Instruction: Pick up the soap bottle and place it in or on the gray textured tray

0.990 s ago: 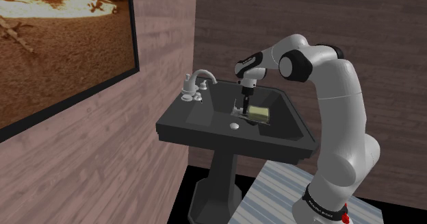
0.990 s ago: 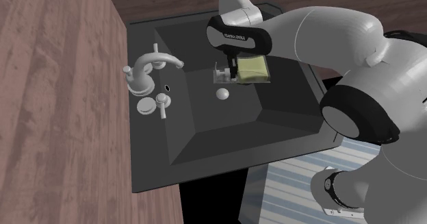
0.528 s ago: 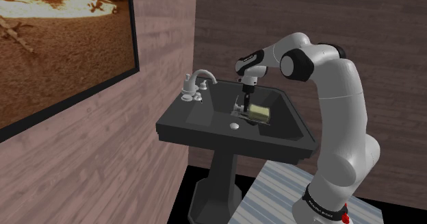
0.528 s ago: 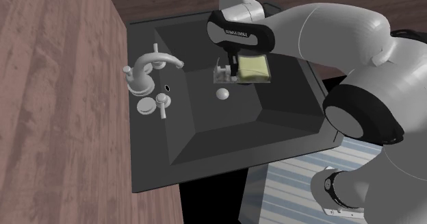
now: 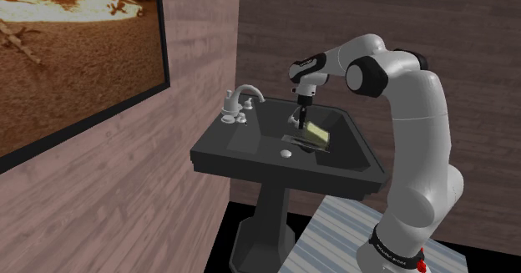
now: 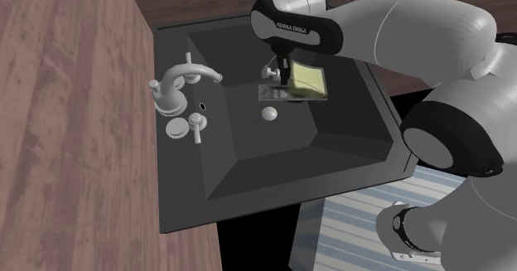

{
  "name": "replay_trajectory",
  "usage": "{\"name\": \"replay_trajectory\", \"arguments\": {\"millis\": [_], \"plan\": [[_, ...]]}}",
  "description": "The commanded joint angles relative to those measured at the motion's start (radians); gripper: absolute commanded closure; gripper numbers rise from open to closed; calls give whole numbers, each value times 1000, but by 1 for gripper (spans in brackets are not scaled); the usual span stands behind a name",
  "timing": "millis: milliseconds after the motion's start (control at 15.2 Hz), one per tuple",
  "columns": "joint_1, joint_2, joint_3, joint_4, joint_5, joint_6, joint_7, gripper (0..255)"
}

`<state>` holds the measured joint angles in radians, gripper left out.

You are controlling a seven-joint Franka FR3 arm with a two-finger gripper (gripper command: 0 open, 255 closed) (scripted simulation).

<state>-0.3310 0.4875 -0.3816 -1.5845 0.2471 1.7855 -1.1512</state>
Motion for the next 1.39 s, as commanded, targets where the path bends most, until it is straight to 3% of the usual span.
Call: {"name": "replay_trajectory", "arguments": {"millis": [0,132,594,1122,1320], "plan": [[2,-13,-2,9,-5,-21,5,255],[2,-19,-4,19,-8,-37,7,255],[1,-154,-80,-256,-48,97,-97,255],[156,-53,-252,-291,69,170,-178,255],[246,-20,-357,-288,125,155,-216,255]]}}
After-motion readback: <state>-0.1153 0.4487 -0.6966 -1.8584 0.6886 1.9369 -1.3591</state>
